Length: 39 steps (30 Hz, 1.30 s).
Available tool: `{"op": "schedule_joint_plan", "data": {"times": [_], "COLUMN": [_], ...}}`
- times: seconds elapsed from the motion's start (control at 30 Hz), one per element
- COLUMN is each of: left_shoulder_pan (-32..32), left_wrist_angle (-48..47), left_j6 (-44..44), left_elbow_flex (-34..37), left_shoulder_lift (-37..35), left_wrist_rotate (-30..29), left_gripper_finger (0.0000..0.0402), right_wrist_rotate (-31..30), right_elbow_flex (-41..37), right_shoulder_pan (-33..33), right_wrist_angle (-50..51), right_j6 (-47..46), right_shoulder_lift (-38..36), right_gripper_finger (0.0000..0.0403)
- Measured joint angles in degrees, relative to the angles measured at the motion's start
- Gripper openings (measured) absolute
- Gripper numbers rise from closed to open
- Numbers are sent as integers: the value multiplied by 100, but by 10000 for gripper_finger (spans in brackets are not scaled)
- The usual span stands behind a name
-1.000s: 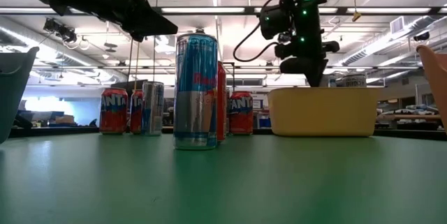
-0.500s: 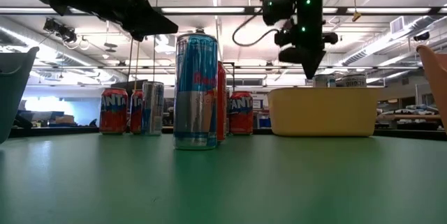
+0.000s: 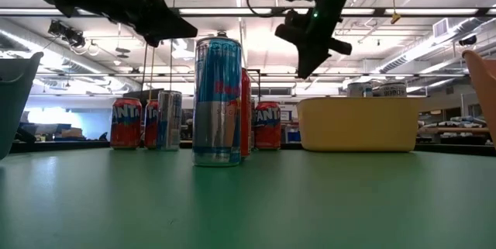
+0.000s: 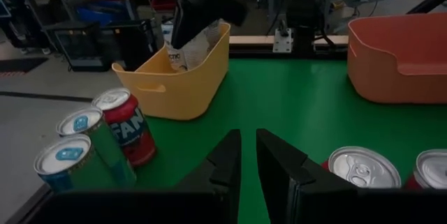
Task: Sort soda cans
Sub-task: Adjust the yellow bin
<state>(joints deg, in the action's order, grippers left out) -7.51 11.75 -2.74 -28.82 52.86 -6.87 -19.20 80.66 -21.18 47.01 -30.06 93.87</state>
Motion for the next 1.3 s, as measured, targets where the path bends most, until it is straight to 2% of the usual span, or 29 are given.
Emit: {"op": "schedule_joint_plan", "data": {"times": [0.23,0.4,0.53,0.87,1.3], "left_shoulder_pan": [9,10,11,11,11], "left_wrist_angle": [-55,-57,-83,-90,-93], "left_j6": [2,2,2,4,4], "left_elbow_flex": [0,0,0,0,0], "left_shoulder_lift": [2,0,0,0,0], "left_wrist_rotate": [0,35,52,59,63], "left_gripper_finger": [51,51,51,51,50], "right_wrist_rotate": [18,20,20,-21,266], "right_elbow_flex": [-2,-2,-2,-2,11], "right_shoulder_pan": [-70,-112,-112,-100,171], "right_wrist_angle": [-78,-166,-133,-24,557], "right_j6": [-586,-534,-482,-97,471], "right_shoulder_lift": [381,649,734,730,618], "right_gripper_finger": [117,137,117,9,2]}}
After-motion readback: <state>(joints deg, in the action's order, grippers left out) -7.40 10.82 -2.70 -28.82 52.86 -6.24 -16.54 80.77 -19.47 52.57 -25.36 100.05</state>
